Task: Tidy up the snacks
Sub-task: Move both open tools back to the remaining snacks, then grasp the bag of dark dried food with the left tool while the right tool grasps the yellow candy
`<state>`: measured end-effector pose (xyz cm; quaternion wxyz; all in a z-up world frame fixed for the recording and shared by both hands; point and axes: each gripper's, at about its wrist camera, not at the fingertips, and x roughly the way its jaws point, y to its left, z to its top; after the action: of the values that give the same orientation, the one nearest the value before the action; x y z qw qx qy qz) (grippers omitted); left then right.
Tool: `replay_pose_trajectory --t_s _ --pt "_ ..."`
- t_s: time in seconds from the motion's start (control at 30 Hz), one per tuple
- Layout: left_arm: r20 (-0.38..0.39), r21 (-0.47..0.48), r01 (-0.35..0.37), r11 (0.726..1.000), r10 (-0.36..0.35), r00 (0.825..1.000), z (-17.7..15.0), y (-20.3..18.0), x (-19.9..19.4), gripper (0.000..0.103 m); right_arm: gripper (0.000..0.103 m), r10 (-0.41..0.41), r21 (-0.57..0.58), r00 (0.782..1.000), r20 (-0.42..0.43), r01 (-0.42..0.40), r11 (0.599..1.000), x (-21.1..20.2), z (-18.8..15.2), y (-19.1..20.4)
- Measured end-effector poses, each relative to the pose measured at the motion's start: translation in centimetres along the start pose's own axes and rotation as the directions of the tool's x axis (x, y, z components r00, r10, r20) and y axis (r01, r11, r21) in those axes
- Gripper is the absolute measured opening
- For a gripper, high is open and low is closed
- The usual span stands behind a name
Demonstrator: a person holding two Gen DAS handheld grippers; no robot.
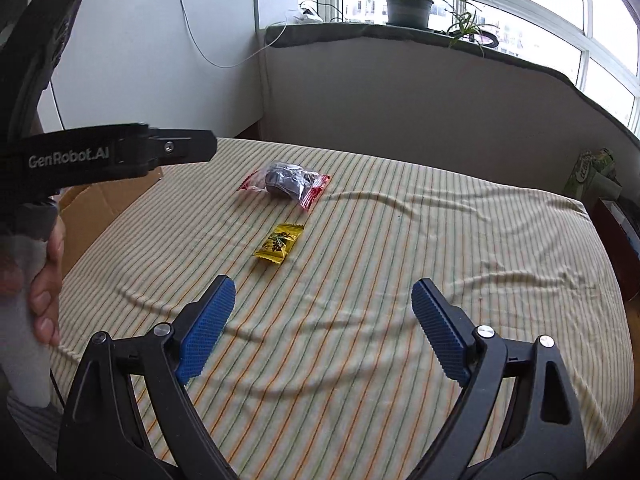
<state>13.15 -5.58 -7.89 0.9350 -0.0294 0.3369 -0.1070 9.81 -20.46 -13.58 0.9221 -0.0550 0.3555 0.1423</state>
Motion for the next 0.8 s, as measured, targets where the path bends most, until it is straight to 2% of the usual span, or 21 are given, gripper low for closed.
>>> replay_pose_trajectory --t_s 0.17,0.23,0.4,0.5,0.57,0.63,0.67,0.7,0.73,0.77,0.8 --pt "-0.058 -0.056 -0.005 0.998 0.002 0.998 2.3 1.4 5.2 0.082 0.092 0.018 -0.053 0.997 -0.069 -0.022 0.998 3.6 1.5 1.3" --pt "-0.071 -0.077 0.012 0.997 -0.017 0.997 2.9 1.5 6.7 0.082 0.092 0.034 -0.066 0.995 -0.094 -0.04 0.997 4.7 2.0 1.7" --pt "-0.111 -0.033 0.047 0.998 -0.05 0.993 3.4 0.6 9.8 0.082 0.09 0.037 -0.076 0.989 -0.143 -0.049 0.996 6.8 2.3 2.3" --pt "-0.141 -0.015 0.067 0.998 -0.068 0.988 3.1 0.4 11.2 0.082 0.079 0.03 -0.089 0.986 -0.163 -0.045 0.995 7.6 2.3 2.6" --pt "-0.159 0.003 0.071 0.997 -0.069 0.985 2.9 0.1 12.2 0.082 0.067 0.036 -0.094 0.984 -0.174 -0.053 0.994 8.0 2.3 2.7" --pt "-0.188 0.024 0.078 0.997 -0.072 0.979 2.8 -0.4 13.1 0.081 0.065 0.044 -0.098 0.984 -0.174 -0.062 0.993 8.1 2.3 2.9" --pt "-0.194 0.033 0.081 0.996 -0.073 0.978 2.7 -0.5 13.4 0.081 0.058 0.049 -0.098 0.984 -0.174 -0.067 0.993 8.0 2.2 2.9" --pt "-0.196 0.04 0.084 0.996 -0.074 0.978 2.6 -0.6 13.6 0.073 0.053 0.051 -0.098 0.984 -0.17 -0.069 0.993 7.9 2.2 2.9" --pt "-0.197 0.045 0.084 0.995 -0.073 0.978 2.5 -0.6 13.9 0.065 0.042 0.051 -0.098 0.985 -0.167 -0.068 0.993 7.8 2.1 2.9" --pt "-0.198 0.043 0.093 0.995 -0.082 0.977 2.4 -0.6 14.1 0.061 0.03 0.048 -0.098 0.985 -0.165 -0.064 0.993 7.7 2.1 2.8" --pt "-0.191 0.045 0.097 0.994 -0.087 0.978 2.3 -0.6 14.1 0.059 0.028 0.044 -0.098 0.986 -0.163 -0.06 0.993 7.6 2.0 2.7"
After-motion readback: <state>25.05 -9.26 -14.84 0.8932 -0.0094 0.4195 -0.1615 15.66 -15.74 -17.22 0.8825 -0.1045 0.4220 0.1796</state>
